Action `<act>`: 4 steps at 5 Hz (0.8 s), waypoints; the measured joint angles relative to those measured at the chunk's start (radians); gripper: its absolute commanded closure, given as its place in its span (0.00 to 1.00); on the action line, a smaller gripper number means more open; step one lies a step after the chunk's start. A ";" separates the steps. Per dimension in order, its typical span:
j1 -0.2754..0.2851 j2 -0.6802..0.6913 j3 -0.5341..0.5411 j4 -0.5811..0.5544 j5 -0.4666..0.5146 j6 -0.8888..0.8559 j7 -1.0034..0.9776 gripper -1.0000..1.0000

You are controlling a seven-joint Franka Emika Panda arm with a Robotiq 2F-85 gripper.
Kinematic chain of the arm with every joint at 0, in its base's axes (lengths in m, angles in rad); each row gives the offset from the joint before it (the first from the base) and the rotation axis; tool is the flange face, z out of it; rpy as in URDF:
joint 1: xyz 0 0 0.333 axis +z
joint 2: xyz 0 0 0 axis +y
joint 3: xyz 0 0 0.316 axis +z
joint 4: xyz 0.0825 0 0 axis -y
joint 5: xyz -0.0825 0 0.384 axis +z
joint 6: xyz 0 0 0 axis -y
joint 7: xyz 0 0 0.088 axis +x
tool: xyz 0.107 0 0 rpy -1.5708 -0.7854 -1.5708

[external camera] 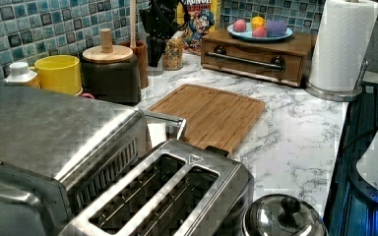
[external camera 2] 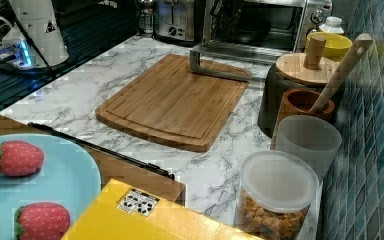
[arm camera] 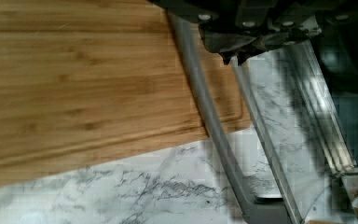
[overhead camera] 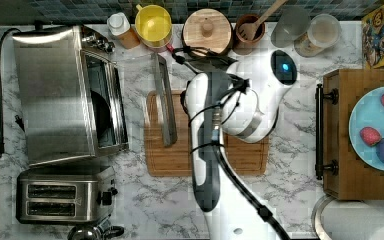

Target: Close the oven.

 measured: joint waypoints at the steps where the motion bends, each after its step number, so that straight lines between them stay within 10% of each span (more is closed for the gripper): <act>1: -0.032 0.000 0.002 -0.008 0.080 0.002 -0.074 1.00; 4: -0.073 0.075 0.015 0.011 0.120 0.004 -0.299 1.00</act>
